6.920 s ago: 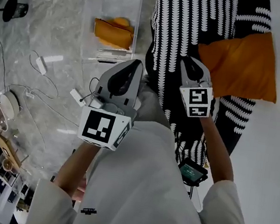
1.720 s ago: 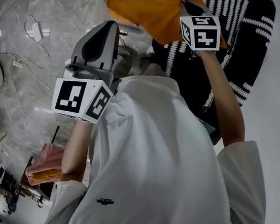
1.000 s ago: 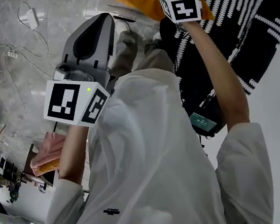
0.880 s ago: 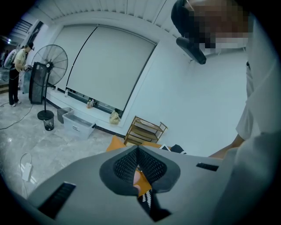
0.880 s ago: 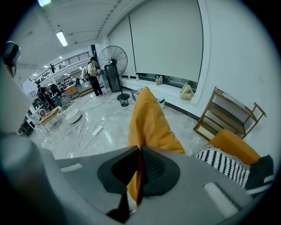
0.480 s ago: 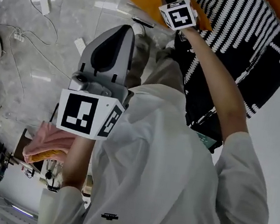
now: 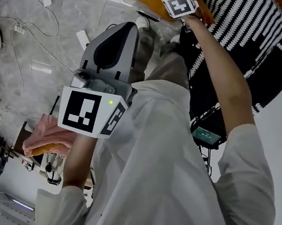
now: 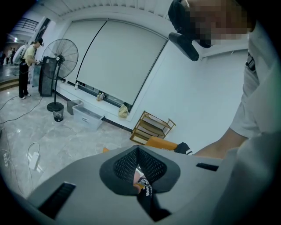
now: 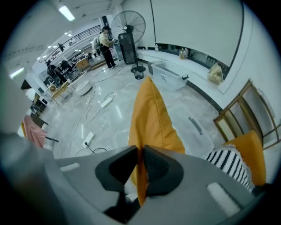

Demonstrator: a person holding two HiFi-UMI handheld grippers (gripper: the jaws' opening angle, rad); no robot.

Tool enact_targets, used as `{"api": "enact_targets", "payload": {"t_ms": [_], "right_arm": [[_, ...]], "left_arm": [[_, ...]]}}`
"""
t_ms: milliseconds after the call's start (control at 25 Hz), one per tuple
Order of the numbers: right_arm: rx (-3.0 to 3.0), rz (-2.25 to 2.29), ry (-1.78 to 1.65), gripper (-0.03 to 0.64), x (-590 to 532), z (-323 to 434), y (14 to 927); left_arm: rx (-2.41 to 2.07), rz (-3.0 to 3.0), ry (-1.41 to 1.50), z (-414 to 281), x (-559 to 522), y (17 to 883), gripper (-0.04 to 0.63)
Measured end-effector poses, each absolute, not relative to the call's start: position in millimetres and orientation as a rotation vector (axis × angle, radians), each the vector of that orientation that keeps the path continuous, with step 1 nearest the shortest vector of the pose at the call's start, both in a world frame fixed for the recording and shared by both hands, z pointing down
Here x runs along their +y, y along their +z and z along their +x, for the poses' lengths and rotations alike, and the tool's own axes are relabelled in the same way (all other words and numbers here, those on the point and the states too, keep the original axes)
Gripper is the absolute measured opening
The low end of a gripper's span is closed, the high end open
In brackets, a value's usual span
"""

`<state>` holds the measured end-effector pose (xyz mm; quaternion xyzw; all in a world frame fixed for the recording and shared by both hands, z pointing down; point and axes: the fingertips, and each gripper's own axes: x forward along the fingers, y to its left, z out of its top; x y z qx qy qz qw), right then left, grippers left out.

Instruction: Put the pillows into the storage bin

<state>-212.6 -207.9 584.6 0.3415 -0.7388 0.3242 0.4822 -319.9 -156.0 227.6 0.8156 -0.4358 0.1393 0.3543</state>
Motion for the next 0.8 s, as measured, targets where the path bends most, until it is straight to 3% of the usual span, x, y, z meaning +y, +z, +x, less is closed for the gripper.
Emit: {"api": "enact_targets", "payload": {"t_ms": [160,280,800], "right_arm": [[-1.826,0.796,0.643,0.052,-212.8,-210.8,569.5],[-1.845,0.851,0.639,0.075,-217.9,-202.0,552.5],[-1.946,1.095,0.579,0.054,-217.6,-151.5,436.2]], "left_arm": [[-1.102,2.133,0.346,-311.8,-158.7,223.7,0.002],[-1.089,2.152,0.334,-302.5,-159.4,217.6,0.002],[-1.063,2.225,0.284,-281.4,-149.8,186.8,0.002]]}}
